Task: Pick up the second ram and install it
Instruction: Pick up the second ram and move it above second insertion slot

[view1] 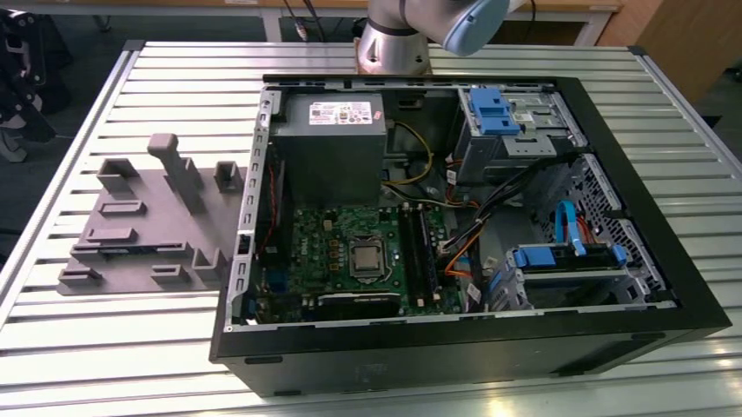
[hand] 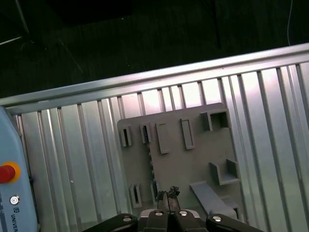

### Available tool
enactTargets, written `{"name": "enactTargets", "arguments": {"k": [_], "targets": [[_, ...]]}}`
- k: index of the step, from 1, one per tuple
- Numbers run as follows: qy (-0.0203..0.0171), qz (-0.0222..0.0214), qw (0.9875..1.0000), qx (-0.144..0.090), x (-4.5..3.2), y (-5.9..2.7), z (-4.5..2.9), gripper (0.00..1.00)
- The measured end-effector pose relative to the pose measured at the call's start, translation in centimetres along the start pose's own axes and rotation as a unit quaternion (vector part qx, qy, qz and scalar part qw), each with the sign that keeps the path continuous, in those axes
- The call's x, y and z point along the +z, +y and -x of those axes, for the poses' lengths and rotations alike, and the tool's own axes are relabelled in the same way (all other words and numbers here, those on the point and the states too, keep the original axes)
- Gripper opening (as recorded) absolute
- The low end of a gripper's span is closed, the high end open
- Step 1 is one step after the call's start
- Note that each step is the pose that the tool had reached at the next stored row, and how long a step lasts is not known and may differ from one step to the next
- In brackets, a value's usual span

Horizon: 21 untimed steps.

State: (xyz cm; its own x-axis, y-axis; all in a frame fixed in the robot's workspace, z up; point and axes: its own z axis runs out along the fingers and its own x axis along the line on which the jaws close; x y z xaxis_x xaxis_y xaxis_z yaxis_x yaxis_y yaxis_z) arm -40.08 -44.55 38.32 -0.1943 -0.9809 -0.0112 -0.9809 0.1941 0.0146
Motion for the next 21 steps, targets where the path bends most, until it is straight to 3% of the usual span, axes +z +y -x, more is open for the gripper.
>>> {"name": "enactTargets", "arguments": {"k": [21], "targets": [[0.0004, 0.0003, 0.9995, -0.030, 0.00, 0.03, -0.02, 0.11]]}}
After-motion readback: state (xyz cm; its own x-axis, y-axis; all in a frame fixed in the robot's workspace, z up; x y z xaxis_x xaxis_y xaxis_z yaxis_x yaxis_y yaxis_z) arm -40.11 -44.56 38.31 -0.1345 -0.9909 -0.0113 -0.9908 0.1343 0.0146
